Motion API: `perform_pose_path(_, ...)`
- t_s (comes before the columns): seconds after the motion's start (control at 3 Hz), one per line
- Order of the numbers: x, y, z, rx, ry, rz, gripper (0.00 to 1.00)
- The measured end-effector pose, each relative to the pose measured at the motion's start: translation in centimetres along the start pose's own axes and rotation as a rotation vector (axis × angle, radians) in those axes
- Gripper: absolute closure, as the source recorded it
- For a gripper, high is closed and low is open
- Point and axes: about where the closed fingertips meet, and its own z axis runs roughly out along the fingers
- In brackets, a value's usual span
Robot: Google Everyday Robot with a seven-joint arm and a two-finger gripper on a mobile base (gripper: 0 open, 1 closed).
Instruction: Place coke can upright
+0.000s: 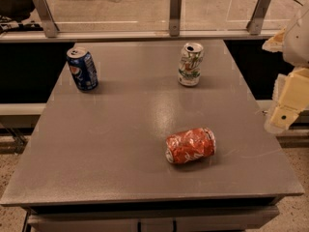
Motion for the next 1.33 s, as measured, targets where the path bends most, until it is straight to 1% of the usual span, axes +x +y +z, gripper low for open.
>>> perform_pose_path(0.33,0.0,0.0,0.0,0.000,0.000,0.000,0.00)
perform_pose_path(0.67,-2.8,1.5,2.6,-0.038,0.012,-0.076,0.00)
perform_pose_path(1.0,-6.4,4.3,6.7,-0.061,0.068,-0.186,0.00)
perform_pose_path(1.33,-8.5,6.8,10.6,-0.088,0.144,-0.279,0.00)
